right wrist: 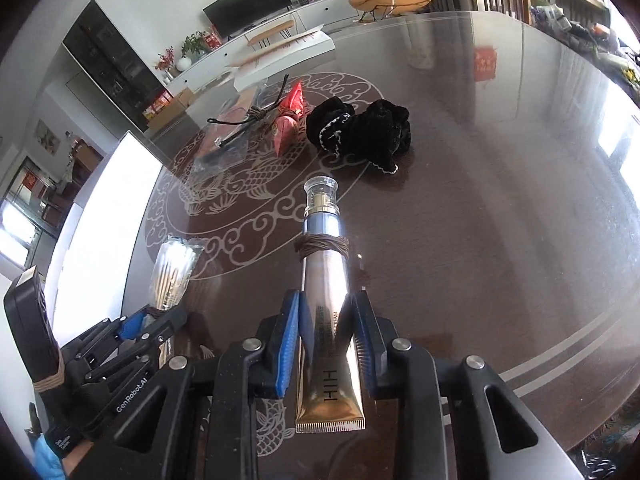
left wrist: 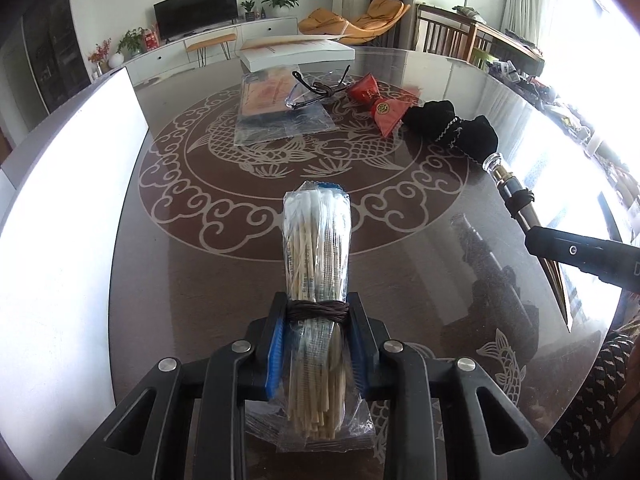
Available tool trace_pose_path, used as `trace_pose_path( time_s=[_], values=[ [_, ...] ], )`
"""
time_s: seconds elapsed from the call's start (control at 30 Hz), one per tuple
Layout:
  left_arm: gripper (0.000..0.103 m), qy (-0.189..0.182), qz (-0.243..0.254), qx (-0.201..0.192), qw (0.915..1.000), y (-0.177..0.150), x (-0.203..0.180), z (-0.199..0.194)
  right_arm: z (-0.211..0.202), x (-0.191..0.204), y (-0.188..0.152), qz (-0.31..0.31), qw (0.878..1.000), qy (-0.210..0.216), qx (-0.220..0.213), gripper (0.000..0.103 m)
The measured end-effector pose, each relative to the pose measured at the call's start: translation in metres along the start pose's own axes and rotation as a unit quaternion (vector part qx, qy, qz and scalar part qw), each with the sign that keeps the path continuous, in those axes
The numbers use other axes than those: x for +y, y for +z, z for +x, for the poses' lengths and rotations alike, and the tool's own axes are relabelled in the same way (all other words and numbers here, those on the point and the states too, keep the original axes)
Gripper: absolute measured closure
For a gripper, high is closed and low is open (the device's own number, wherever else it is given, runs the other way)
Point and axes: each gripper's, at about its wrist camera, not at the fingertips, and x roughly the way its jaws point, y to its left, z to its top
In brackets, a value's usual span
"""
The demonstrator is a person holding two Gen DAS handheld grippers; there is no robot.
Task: Organize objects
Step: 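Carry the swab bundle and gold tube over to the white organizer box, then open both grippers to drop the swabs and tube into the box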
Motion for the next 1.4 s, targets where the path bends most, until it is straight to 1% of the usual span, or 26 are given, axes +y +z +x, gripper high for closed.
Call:
trace_pose_path(
  time_s=[0.2,0.27,0.33,0.4,0.43,0.5,0.6,0.7,0.77,0.83,0.9,0.93,0.97,1.0,1.03,1.07,1.1,1.13,1.2,1.27,1.33,1.37,1.4],
  values=[
    [0.075,0.003,0.004,-0.013,0.9999,0.005,-0.001,-0.013,-0.004,0.007,0.004,-0.002,1.0,0.007,-0.002,0.075],
    [0.075,-0.015,-0.01,-0.017,0.9997,0.007,0.003,-0.02,-0.005,0.011,0.005,0.0,1.0,0.012,-0.001,0.075],
    [0.075,-0.051,-0.042,-0.019,0.9977,0.009,0.011,-0.034,-0.007,0.017,0.005,0.001,1.0,0.02,0.001,0.075],
    [0.075,-0.08,-0.066,-0.032,0.9941,0.011,0.021,-0.056,-0.01,0.029,0.004,-0.002,1.0,0.031,0.002,0.075],
    [0.075,-0.087,-0.072,-0.044,0.9927,0.012,0.027,-0.07,-0.011,0.038,0.004,-0.007,0.999,0.041,0.004,0.075],
    [0.075,-0.087,-0.081,-0.069,0.9904,0.012,0.045,-0.1,-0.016,0.064,0.006,-0.024,0.998,0.064,0.004,0.076],
    [0.075,-0.061,-0.11,-0.099,0.9872,0.009,0.089,-0.138,-0.024,0.111,0.01,-0.056,0.993,0.105,0.002,0.076],
    [0.075,-0.007,-0.147,-0.109,0.9831,-0.002,0.146,-0.162,-0.031,0.166,0.012,-0.089,0.984,0.156,0.004,0.075],
    [0.075,0.039,-0.17,-0.109,0.9786,-0.015,0.182,-0.171,-0.036,0.205,0.011,-0.119,0.975,0.188,0.007,0.075],
    [0.075,0.082,-0.191,-0.097,0.9733,-0.028,0.214,-0.17,-0.036,0.247,0.008,-0.151,0.964,0.217,0.013,0.075],
    [0.075,0.101,-0.213,-0.071,0.9691,-0.04,0.24,-0.164,-0.028,0.284,0.002,-0.18,0.954,0.241,0.023,0.075],
    [0.075,0.116,-0.224,-0.054,0.9662,-0.045,0.25,-0.16,-0.023,0.297,-0.002,-0.19,0.951,0.244,0.026,0.074],
    [0.074,0.129,-0.235,-0.039,0.9626,-0.05,0.257,-0.156,-0.015,0.31,-0.006,-0.2,0.95,0.238,0.028,0.064],
    [0.068,0.138,-0.247,-0.028,0.9589,-0.054,0.263,-0.153,-0.006,0.319,-0.011,-0.207,0.952,0.224,0.036,0.054],
    [0.061,0.139,-0.258,-0.023,0.9557,-0.057,0.267,-0.151,0.001,0.323,-0.013,-0.207,0.954,0.214,0.043,0.037],
    [0.039,0.135,-0.268,-0.023,0.9537,-0.059,0.267,-0.151,0.007,0.32,-0.013,-0.202,0.956,0.21,0.046,0.035],
    [0.022,0.129,-0.273,-0.031,0.9529,-0.06,0.266,-0.153,0.01,0.314,-0.014,-0.196,0.957,0.209,0.043,0.035],
    [0.018,0.124,-0.271,-0.044,0.9534,-0.059,0.261,-0.156,0.009,0.306,-0.014,-0.193,0.959,0.204,0.034,0.035],
    [0.017,0.118,-0.254,-0.061,0.9581,-0.053,0.244,-0.158,0.004,0.281,-0.009,-0.19,0.966,0.176,0.005,0.031],
    [0.017,0.099,-0.227,-0.072,0.9663,-0.041,0.221,-0.157,-0.006,0.247,-0.003,-0.184,0.973,0.132,-0.036,0.019],
    [0.017,0.066,-0.196,-0.085,0.9746,-0.027,0.188,-0.158,-0.011,0.206,0.001,-0.17,0.98,0.074,-0.072,0.013],
    [0.017,0.046,-0.181,-0.091,0.9782,-0.022,0.17,-0.158,-0.01,0.184,0.004,-0.159,0.983,0.046,-0.081,0.01],
    [0.017,0.022,-0.165,-0.095,0.9815,-0.017,0.148,-0.158,-0.006,0.159,0.005,-0.145,0.986,0.016,-0.082,0.009]
  ],
)
